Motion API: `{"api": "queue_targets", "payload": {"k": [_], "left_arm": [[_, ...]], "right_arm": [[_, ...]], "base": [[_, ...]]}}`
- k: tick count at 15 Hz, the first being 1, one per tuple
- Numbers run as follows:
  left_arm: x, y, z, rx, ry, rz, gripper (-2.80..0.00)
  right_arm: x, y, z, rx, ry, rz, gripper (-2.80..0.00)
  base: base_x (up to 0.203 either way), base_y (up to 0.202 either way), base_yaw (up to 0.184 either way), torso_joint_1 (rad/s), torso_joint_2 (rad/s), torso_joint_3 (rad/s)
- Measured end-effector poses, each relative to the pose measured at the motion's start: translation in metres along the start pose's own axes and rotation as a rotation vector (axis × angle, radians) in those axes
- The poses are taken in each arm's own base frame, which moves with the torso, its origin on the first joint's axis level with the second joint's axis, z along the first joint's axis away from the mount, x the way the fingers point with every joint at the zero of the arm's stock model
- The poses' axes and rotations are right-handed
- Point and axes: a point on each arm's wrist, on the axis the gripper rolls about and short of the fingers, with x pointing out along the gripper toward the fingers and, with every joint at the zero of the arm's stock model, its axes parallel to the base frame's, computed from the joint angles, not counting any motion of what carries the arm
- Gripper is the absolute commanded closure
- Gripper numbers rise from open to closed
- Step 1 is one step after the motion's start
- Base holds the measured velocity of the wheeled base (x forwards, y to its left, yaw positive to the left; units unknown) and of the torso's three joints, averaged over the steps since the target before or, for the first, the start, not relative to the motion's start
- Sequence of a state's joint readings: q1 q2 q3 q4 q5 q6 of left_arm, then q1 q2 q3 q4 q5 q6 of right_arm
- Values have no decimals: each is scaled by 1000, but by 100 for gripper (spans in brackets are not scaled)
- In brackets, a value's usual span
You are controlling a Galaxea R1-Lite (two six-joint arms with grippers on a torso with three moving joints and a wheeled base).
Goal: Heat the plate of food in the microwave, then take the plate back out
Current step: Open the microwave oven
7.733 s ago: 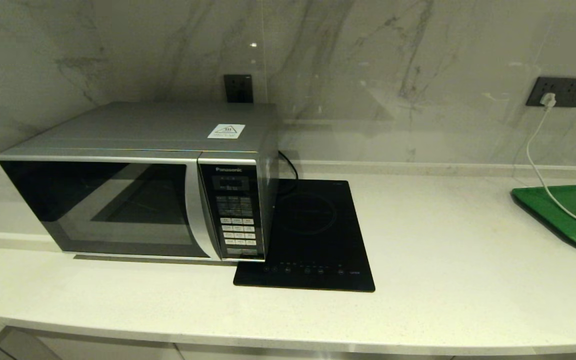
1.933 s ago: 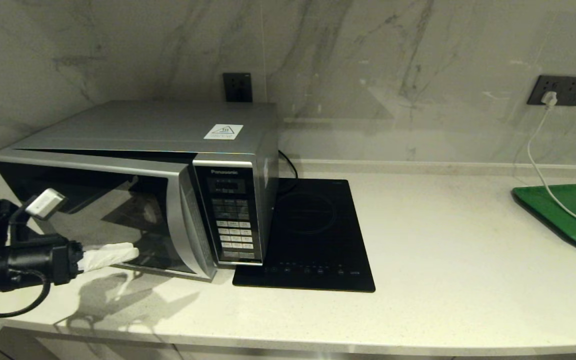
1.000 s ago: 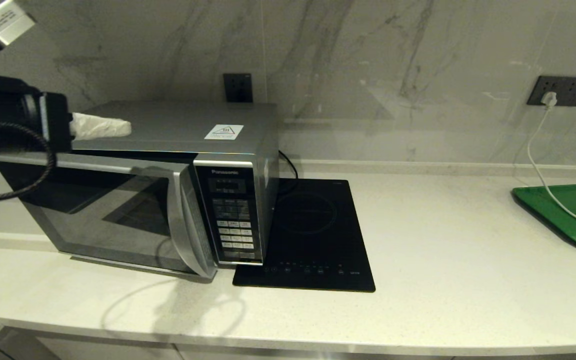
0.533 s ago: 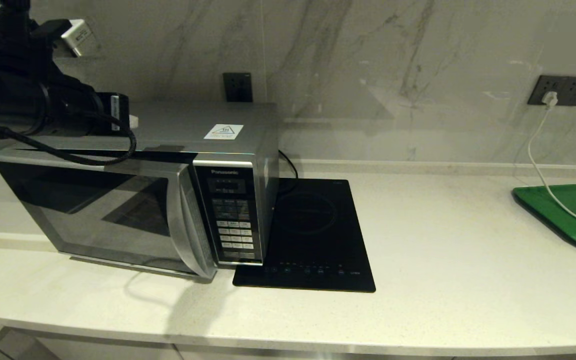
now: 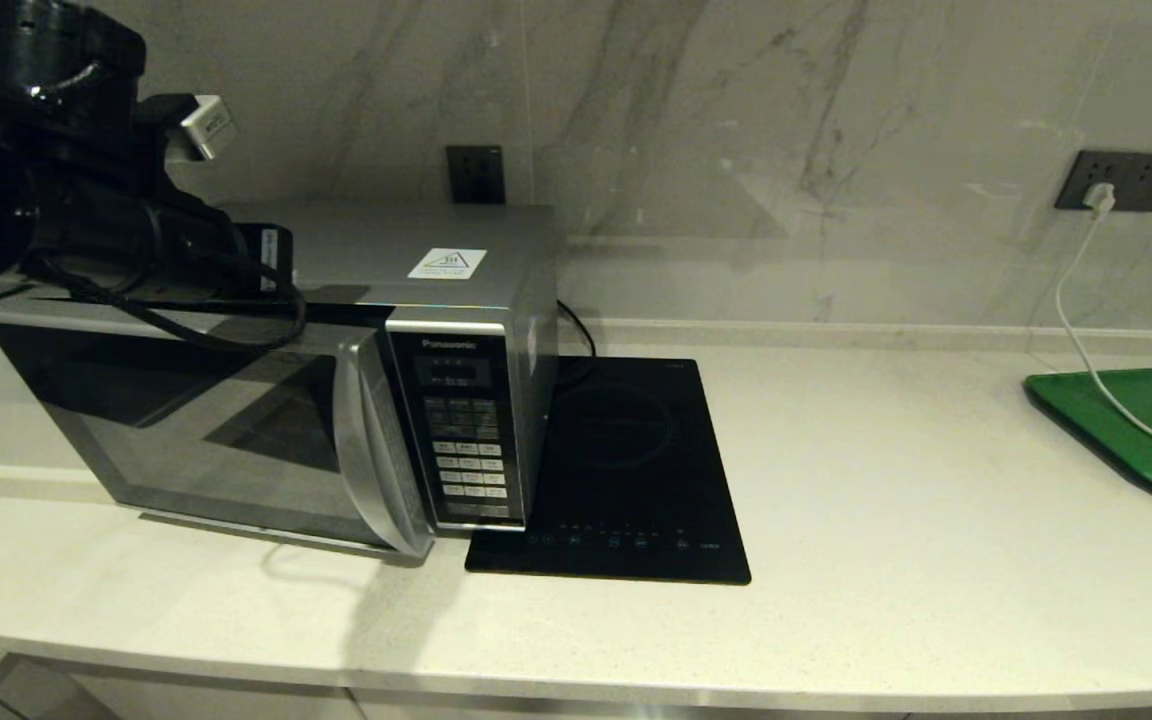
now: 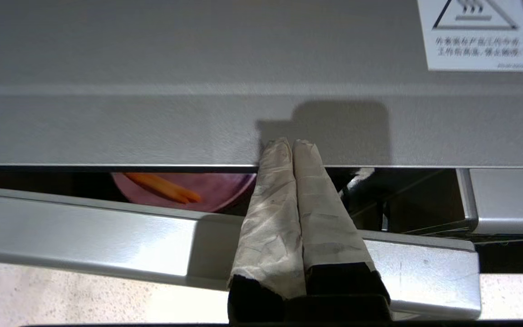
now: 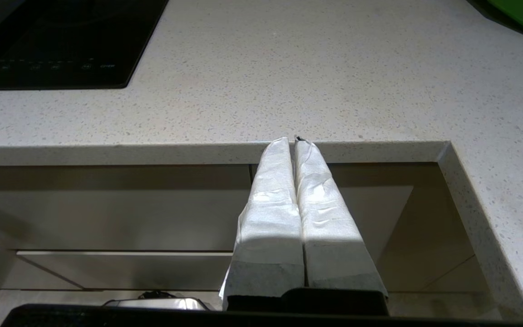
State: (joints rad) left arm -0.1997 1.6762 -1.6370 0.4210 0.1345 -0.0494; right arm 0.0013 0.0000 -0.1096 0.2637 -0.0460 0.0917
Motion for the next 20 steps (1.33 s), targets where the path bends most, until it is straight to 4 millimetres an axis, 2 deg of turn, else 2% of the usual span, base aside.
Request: {"api": "queue_targets", "payload": {"k": [13,17,20], "left_arm": [[11,-6,-15,-28,104,-13,0],[5,-5,-18,-33,137,-4,0],[-9,-1,-18,-28,151,28,0]], "right_arm": [[0,0,0,0,0,0,0],[0,0,0,0,0,0,0],[0,0,0,0,0,0,0]], "base": [[0,0,0,0,0,0],[0,0,0,0,0,0],[0,0,0,0,0,0]]}}
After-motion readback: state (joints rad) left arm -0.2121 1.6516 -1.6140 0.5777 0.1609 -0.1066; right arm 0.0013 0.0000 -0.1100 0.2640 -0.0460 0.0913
